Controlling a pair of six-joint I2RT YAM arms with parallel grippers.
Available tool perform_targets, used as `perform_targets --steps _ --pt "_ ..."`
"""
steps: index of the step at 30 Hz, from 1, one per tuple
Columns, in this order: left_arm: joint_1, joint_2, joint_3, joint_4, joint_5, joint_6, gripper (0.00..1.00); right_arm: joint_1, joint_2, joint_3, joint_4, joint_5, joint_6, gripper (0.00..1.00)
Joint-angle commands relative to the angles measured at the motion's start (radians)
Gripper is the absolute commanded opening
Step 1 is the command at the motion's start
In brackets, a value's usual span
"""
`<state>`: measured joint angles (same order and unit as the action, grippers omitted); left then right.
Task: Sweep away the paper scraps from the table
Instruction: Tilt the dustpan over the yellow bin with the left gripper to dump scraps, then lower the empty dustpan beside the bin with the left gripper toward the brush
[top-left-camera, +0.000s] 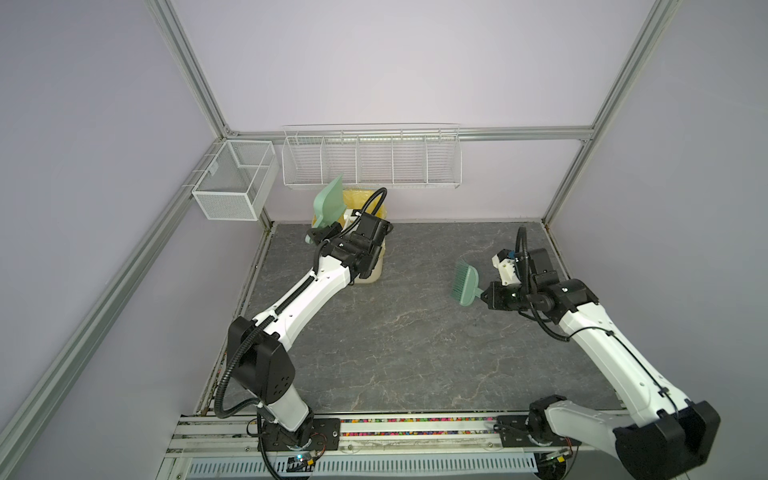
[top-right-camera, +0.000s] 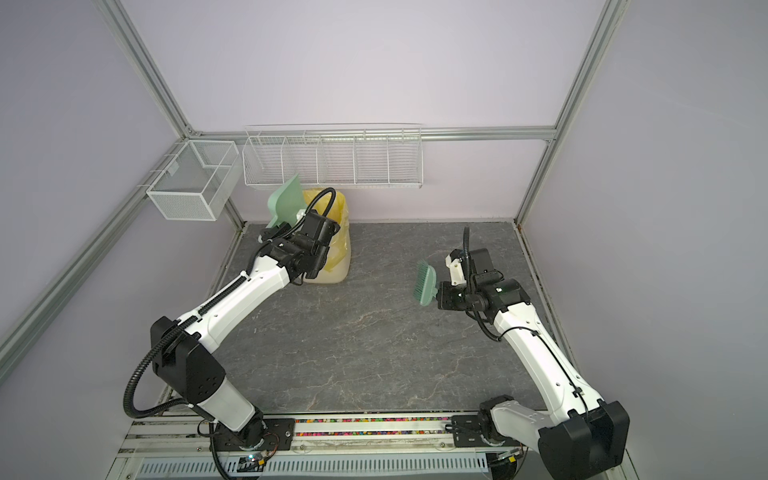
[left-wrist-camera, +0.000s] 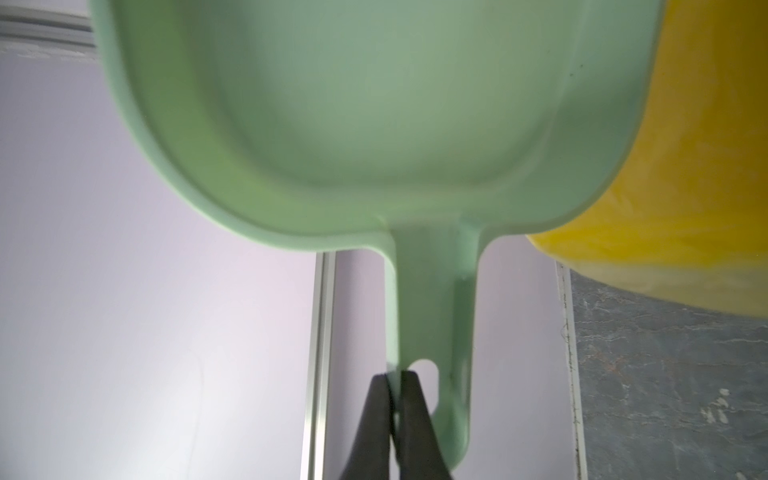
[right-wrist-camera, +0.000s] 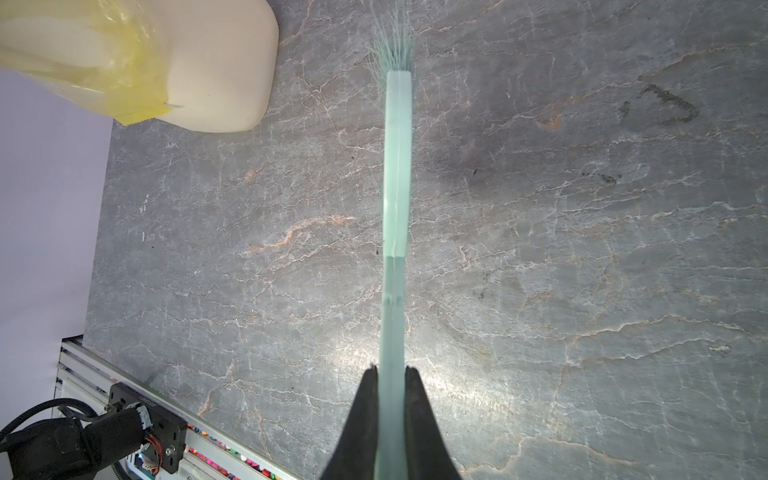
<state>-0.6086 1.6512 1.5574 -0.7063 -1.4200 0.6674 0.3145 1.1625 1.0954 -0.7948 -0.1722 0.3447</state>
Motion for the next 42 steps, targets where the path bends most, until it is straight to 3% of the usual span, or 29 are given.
perform_targets --steps 1,8,13,16,24,33,36,42 --pt "-0.008 -0.021 0.005 0.119 -0.054 0.115 0.0 -0.005 -0.033 -0.019 0.034 -0.01 0.009 0.07" --pt "-0.022 -0.005 0.041 0.074 -0.058 0.088 0.0 -0.005 -0.038 -0.034 0.046 -0.017 0.011 0.07" --pt "-0.032 0.017 0.138 -0.167 0.014 -0.139 0.0 -0.005 -0.043 -0.033 0.045 -0.015 0.007 0.07" --pt "-0.036 0.034 0.237 -0.353 0.113 -0.313 0.0 -0.007 -0.044 -0.032 0.042 -0.013 0.005 0.07" --pt "-0.053 0.053 0.447 -0.611 0.372 -0.556 0.0 -0.007 -0.043 -0.029 0.037 -0.016 0.011 0.07" --pt "-0.054 0.049 0.61 -0.747 0.697 -0.715 0.0 -0.006 -0.027 -0.025 0.046 -0.035 0.025 0.07" --pt "-0.057 0.039 0.611 -0.747 0.813 -0.741 0.0 -0.008 -0.02 -0.022 0.045 -0.049 0.022 0.07" --pt "-0.072 0.021 0.555 -0.714 0.916 -0.77 0.0 -0.008 -0.003 -0.008 0.026 -0.041 0.015 0.07"
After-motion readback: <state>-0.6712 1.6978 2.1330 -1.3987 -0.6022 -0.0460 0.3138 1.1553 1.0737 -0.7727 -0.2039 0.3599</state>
